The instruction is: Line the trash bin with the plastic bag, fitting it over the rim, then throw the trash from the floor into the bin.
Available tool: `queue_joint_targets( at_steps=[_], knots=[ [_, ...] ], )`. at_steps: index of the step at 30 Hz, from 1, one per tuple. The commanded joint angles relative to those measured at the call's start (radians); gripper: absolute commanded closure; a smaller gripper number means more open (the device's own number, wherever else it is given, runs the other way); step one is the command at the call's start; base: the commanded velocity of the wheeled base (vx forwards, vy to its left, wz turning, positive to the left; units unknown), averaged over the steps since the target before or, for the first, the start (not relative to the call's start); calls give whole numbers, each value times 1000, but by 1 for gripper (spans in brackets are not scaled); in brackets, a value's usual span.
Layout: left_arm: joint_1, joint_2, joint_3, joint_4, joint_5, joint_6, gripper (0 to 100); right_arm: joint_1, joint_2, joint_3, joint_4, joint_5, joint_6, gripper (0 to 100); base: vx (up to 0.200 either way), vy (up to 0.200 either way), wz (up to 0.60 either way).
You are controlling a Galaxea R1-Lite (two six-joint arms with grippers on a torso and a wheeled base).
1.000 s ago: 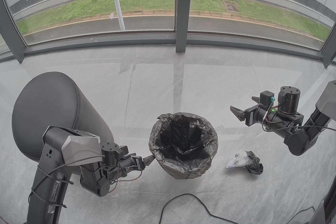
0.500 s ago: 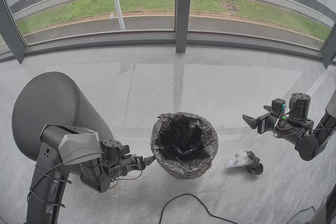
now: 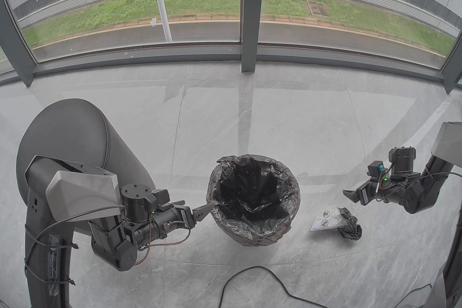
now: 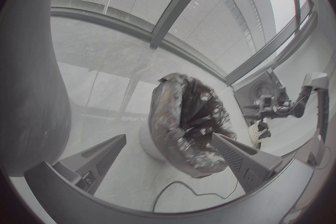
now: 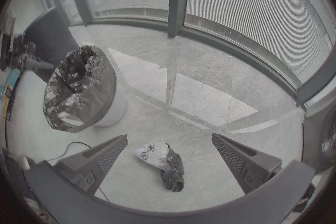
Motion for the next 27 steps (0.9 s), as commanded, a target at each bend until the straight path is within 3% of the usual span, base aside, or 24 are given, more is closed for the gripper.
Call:
queue_joint_targets(
  at_steps=[1, 5, 9, 12, 16, 21, 27],
  knots=[
    [-52, -136, 39, -70, 10, -133, 0, -43, 181, -246, 163, 21, -159, 0, 0, 0, 0],
    [-72, -173, 31, -70, 5, -227, 0, -66, 273, -501, 360, 84, -320, 0, 0, 0, 0],
    [-71, -164, 25, -70, 1, -228, 0, -112, 373, -780, 620, 98, -494, 0, 0, 0, 0],
    [-71, -155, 26, -70, 1, -230, 0, -142, 449, -990, 858, 156, -635, 0, 0, 0, 0],
    [-65, -132, 22, -68, -3, -231, 0, -170, 520, -1239, 1162, 185, -813, 0, 0, 0, 0],
    [-48, -93, 3, -70, -3, -231, 0, -167, 574, -1327, 1458, 271, -905, 0, 0, 0, 0],
    [-46, -66, -23, -70, 1, -231, 0, -161, 641, -1327, 1579, 322, -954, 0, 0, 0, 0]
  ],
)
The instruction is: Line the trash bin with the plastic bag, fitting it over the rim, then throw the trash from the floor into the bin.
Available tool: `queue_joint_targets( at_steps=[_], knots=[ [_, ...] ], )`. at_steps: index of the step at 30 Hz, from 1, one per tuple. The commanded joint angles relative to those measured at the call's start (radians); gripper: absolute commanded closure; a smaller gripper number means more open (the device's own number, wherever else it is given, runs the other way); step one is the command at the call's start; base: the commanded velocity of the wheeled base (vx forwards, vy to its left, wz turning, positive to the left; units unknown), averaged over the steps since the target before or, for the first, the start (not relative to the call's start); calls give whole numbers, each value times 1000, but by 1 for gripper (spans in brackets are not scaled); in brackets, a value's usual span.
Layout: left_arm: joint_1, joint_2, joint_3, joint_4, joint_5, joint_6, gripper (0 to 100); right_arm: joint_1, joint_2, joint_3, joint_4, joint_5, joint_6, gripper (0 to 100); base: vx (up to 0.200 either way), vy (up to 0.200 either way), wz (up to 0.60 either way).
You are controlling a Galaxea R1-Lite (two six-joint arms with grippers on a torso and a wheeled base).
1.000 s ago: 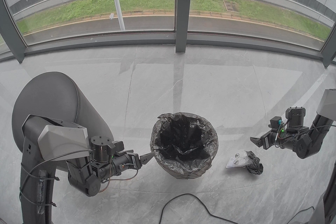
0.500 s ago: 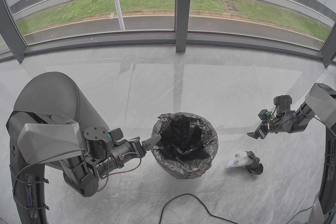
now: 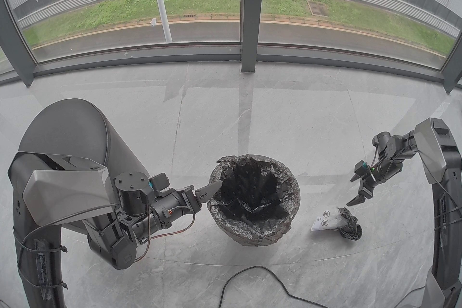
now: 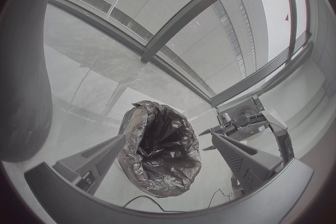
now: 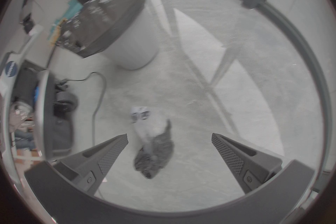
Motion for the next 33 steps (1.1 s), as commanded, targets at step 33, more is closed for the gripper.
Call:
queue_joint_targets(
  at_steps=[33],
  knots=[
    [14, 83, -36, -4, 11, -10, 0, 75, 468, -173, -85, 166, -59, 0, 0, 0, 0]
  ],
)
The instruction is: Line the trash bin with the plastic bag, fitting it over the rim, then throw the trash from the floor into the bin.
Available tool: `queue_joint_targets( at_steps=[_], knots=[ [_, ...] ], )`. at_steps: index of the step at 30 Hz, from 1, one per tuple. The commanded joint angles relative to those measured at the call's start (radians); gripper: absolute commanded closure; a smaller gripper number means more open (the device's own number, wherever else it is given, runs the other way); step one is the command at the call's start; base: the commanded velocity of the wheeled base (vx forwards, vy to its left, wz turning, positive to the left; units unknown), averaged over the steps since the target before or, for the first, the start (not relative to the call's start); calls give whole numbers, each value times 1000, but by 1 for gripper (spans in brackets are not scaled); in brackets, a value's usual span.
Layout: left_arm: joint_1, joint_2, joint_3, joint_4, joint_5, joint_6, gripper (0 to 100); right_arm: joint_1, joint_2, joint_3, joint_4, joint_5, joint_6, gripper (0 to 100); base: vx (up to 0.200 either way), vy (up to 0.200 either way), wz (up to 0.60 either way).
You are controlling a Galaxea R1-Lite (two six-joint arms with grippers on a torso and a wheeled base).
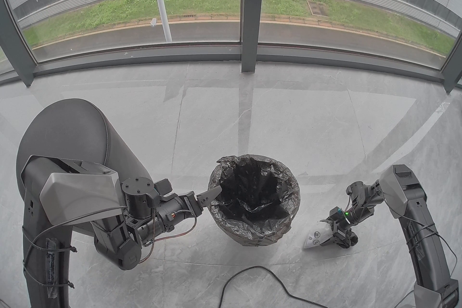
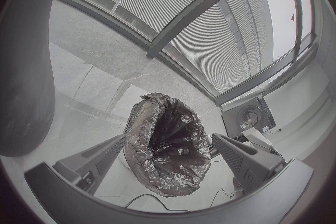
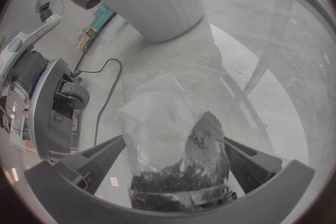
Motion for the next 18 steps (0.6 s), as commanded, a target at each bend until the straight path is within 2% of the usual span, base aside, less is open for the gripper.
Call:
queue_joint_targets(
  at_steps=[1, 2, 11, 16, 18],
  knots=[
    [8, 3, 1, 0, 1, 1, 0, 15, 18, 0, -2, -5, 3, 0, 0, 0, 0],
    [9, 3, 1, 0, 1, 1, 0, 15, 18, 0, -2, -3, 6, 100, 0, 0, 0],
    [9, -1, -2, -2, 4, 2, 0, -23, 18, 0, 13, 3, 68, 100, 0, 0, 0],
    [8, -19, -19, -2, 5, 4, 0, -37, 15, 0, 62, 7, 227, 100, 0, 0, 0],
    [8, -34, -33, -2, 13, 4, 0, -41, -85, 0, 58, 10, 279, 100, 0, 0, 0]
  ],
)
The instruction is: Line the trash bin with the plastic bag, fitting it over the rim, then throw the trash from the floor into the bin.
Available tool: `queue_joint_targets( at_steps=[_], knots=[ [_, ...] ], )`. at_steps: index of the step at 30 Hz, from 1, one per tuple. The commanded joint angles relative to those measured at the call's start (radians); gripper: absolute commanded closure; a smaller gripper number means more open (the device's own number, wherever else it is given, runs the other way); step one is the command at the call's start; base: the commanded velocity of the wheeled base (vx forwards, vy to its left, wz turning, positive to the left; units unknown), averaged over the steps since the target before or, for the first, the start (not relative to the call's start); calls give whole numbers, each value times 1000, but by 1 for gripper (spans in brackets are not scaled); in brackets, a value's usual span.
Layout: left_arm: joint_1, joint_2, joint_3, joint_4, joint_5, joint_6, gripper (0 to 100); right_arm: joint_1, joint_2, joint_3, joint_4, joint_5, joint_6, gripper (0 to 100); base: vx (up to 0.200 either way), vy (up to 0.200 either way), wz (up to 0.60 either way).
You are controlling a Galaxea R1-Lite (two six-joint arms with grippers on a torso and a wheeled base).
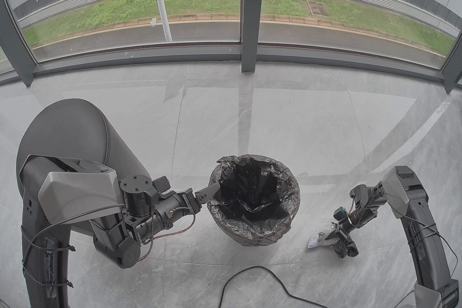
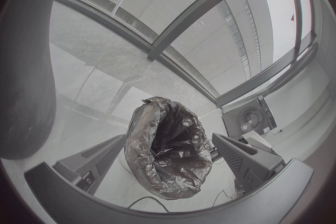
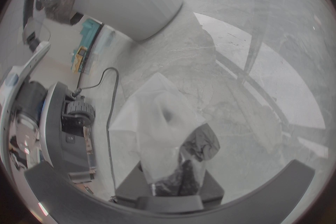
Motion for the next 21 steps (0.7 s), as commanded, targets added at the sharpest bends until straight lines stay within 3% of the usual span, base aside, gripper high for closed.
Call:
queue_joint_targets(
  at_steps=[1, 2, 3, 4, 5, 7, 10, 16, 21],
  knots=[
    [-1, -34, -28, 0, 13, 0, 0, -15, -122, 0, 10, 6, 90, 100, 0, 0, 0],
    [-1, -34, -28, 0, 13, 0, 0, -15, -122, 0, 10, 6, 90, 100, 0, 0, 0],
    [-2, -60, -57, 0, 37, -3, 0, -21, -248, 0, 3, 4, 191, 100, 0, 0, 0],
    [-5, -67, -68, 0, 50, -4, 0, -22, -309, 0, -6, 4, 234, 100, 0, 0, 0],
    [-5, -67, -68, 0, 50, -4, 0, -22, -309, 0, -6, 4, 234, 100, 0, 0, 0],
    [-13, -109, -86, 0, 88, -9, 0, -28, -482, 0, -17, 3, 344, 100, 0, 0, 0],
    [-17, -149, -96, 0, 94, -4, 0, -19, -636, 0, -9, -2, 426, 100, 0, 0, 0],
    [-43, -241, -76, 1, 96, -3, 0, 42, -881, 0, 124, -19, 469, 100, 0, 0, 0],
    [-129, -374, 59, 1, 86, 62, 0, 294, -1021, 0, 195, -82, 619, 100, 0, 0, 0]
  ],
)
